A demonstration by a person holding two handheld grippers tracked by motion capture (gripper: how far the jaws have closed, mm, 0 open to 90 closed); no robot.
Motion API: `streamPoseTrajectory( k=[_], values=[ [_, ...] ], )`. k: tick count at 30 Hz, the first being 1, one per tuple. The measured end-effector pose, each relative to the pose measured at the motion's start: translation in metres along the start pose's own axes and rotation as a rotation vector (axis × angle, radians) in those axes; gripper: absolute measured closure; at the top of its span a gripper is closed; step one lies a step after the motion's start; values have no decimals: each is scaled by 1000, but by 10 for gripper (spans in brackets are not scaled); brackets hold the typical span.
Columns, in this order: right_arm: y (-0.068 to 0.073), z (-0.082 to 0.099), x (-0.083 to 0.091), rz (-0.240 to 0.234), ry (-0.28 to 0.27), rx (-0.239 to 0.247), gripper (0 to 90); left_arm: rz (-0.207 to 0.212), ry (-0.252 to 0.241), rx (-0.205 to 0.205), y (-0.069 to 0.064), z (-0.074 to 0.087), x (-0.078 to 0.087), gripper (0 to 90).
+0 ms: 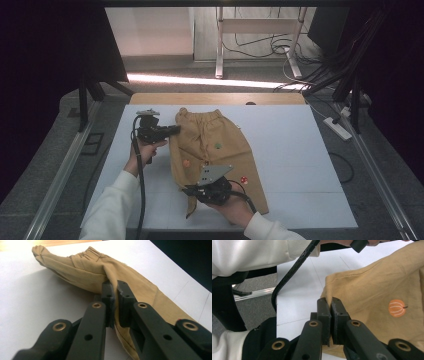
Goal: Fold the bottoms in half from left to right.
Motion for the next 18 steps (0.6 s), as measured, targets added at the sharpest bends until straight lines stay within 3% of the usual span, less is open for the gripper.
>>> streamPoseTrajectory(
  k=[18],
  values=[
    [-2, 17, 18, 20, -4, -31, 872, 18, -1, -35, -17, -3, -9, 848]
  ],
)
Point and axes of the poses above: each handheld gripper's, and its own axes: x roughly backward along the jaws, z roughly out of its underside, y roughly to its left, the point moved 8 cm from there along -x, roughly forward along the jaws, and after that the axes turned 5 degrees about -z, right-handed, at the moved point
